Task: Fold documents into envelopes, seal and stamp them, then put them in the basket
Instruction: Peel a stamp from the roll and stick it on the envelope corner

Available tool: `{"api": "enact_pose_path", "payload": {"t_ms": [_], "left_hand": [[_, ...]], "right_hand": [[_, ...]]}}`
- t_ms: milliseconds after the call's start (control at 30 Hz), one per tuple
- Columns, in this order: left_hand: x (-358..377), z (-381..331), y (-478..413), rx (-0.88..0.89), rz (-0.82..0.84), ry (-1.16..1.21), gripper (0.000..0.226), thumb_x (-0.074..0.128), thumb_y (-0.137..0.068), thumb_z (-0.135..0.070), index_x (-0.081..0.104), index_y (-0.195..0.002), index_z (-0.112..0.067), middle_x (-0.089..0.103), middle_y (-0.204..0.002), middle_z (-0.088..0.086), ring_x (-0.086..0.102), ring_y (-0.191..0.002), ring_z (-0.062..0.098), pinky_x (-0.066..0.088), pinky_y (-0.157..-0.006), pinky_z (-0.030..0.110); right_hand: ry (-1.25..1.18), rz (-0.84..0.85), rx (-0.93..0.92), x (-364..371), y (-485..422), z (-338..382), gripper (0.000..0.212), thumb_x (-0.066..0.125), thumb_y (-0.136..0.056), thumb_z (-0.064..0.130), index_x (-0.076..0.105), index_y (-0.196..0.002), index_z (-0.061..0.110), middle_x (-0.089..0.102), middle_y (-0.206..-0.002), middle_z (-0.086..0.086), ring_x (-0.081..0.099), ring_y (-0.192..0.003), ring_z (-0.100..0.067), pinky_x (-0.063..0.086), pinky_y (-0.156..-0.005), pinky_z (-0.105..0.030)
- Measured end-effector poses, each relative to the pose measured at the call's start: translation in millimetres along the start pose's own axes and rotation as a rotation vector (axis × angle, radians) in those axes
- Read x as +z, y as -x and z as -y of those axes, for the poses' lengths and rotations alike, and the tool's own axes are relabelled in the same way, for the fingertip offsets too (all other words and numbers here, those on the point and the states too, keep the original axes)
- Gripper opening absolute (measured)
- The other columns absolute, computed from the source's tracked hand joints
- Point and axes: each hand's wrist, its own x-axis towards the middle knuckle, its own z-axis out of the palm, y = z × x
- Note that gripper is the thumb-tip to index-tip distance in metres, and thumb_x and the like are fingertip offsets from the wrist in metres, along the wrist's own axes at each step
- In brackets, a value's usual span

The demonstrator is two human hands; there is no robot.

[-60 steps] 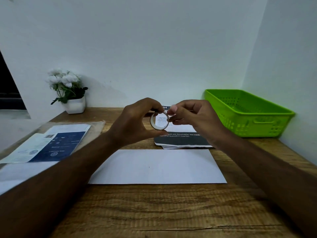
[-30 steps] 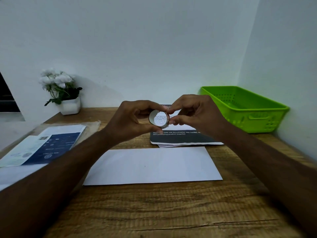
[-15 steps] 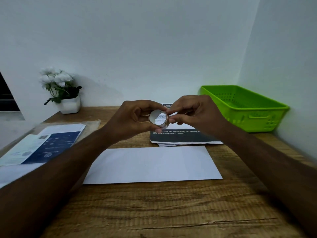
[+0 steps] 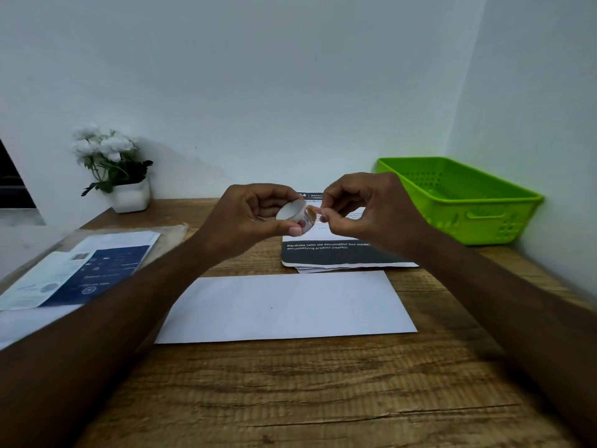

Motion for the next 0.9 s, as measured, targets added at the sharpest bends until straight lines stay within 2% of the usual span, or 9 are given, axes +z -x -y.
{"api": "enact_pose_path", "payload": {"t_ms": [200,367,467,500,567,600,667,800,900], "left_hand": [[-13.9,5.9,0.6,-0.025,-0.074,-0.013,0.044,0.081,-0.056,-0.008,0.066,-0.096,-0.011,0.075,-0.089,-0.007,0.071,-0.088,0.009,0.054,-0.080,0.018],[-22.1,14.5,-1.0,-0.033,-0.056,-0.126,0.067,0.082,-0.067,-0.009,0.055,-0.128,-0.017,0.067,-0.102,0.005,0.068,-0.095,0.013,0.052,-0.082,0.018],[-30.8,24.6,-3.1,0.007,-0.037,-0.304,0.045,0.077,-0.078,-0.019,0.062,-0.120,-0.020,0.064,-0.106,-0.003,0.065,-0.095,0.014,0.053,-0.081,0.025],[-36.5,29.2,-3.5,0.019,-0.043,-0.398,0.037,0.077,-0.079,-0.024,0.064,-0.114,-0.020,0.062,-0.105,-0.006,0.062,-0.096,0.012,0.052,-0.080,0.025],[-52.2,38.5,-5.5,0.030,-0.050,-0.604,0.032,0.076,-0.080,-0.033,0.065,-0.107,-0.021,0.059,-0.100,-0.010,0.055,-0.093,0.004,0.046,-0.078,0.015],[-62.8,43.7,-6.8,0.017,-0.051,-0.693,0.032,0.076,-0.079,-0.034,0.064,-0.106,-0.021,0.059,-0.098,-0.008,0.052,-0.090,0.003,0.040,-0.075,0.009],[-86.8,55.7,-8.3,-0.038,-0.047,-0.845,0.033,0.076,-0.079,-0.029,0.064,-0.108,-0.018,0.060,-0.103,0.005,0.048,-0.092,0.009,0.035,-0.071,0.007],[-123.5,75.8,2.1,-0.194,-0.107,-0.963,0.035,0.074,-0.081,-0.015,0.063,-0.114,-0.009,0.062,-0.112,0.014,0.055,-0.105,0.027,0.037,-0.080,0.027],[-130.6,82.4,9.5,-0.287,-0.098,-0.921,0.046,0.071,-0.081,-0.004,0.057,-0.125,-0.008,0.061,-0.124,0.013,0.056,-0.114,0.029,0.042,-0.090,0.034]], "right_hand": [[-0.082,-0.073,0.010,-0.7,-0.3,3.7,0.008,0.074,-0.076,-0.002,0.068,-0.080,0.003,0.073,-0.080,-0.008,0.071,-0.069,-0.015,0.058,-0.065,-0.025],[-0.330,-0.193,0.165,2.0,-3.5,1.8,0.016,0.079,-0.075,0.004,0.064,-0.073,0.009,0.071,-0.070,-0.012,0.070,-0.068,-0.039,0.057,-0.062,-0.041],[-0.390,-0.195,0.243,3.8,-2.5,-0.5,0.015,0.081,-0.076,0.005,0.066,-0.073,0.005,0.071,-0.068,-0.010,0.072,-0.068,-0.037,0.058,-0.063,-0.046],[-0.404,-0.186,0.265,5.0,-2.1,-0.5,0.015,0.081,-0.076,0.006,0.066,-0.074,0.003,0.072,-0.068,-0.011,0.073,-0.067,-0.035,0.058,-0.064,-0.045],[-0.431,-0.167,0.301,8.2,-1.7,0.7,0.016,0.081,-0.075,0.007,0.066,-0.075,0.001,0.071,-0.066,-0.011,0.073,-0.063,-0.029,0.059,-0.061,-0.035],[-0.448,-0.156,0.316,10.3,-1.7,2.0,0.017,0.081,-0.074,0.008,0.066,-0.075,0.001,0.071,-0.064,-0.010,0.072,-0.061,-0.026,0.058,-0.059,-0.032],[-0.483,-0.130,0.340,14.5,-1.2,4.6,0.021,0.082,-0.070,0.011,0.066,-0.076,0.000,0.071,-0.063,-0.008,0.071,-0.059,-0.022,0.058,-0.057,-0.028],[-0.504,-0.075,0.382,20.7,1.4,5.3,0.020,0.084,-0.069,0.009,0.067,-0.077,0.002,0.072,-0.066,-0.011,0.072,-0.062,-0.026,0.058,-0.058,-0.027],[-0.534,-0.067,0.450,23.5,2.1,3.5,0.019,0.083,-0.070,0.001,0.066,-0.079,0.002,0.071,-0.065,-0.010,0.072,-0.061,-0.025,0.056,-0.055,-0.024]]}}
